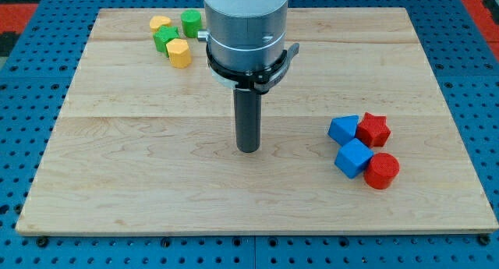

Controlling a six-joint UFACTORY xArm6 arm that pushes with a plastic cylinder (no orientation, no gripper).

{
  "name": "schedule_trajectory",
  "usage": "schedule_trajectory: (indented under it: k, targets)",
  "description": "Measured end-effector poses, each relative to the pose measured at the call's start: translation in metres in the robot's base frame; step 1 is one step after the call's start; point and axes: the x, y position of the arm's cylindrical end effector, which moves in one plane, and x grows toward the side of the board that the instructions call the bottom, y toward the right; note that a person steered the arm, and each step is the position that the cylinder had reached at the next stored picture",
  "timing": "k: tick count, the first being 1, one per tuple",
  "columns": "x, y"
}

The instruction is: Slide your hand towards the red circle

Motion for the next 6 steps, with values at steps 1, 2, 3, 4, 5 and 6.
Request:
schedule_trajectory:
  k: [1,2,3,4,5,6]
  targets:
    - [0.0,0.007]
    - [0.016,0.014]
    - [0.046,0.045]
    - [0.079,0.11]
    - [0.088,0.15]
    - [0.069,0.192]
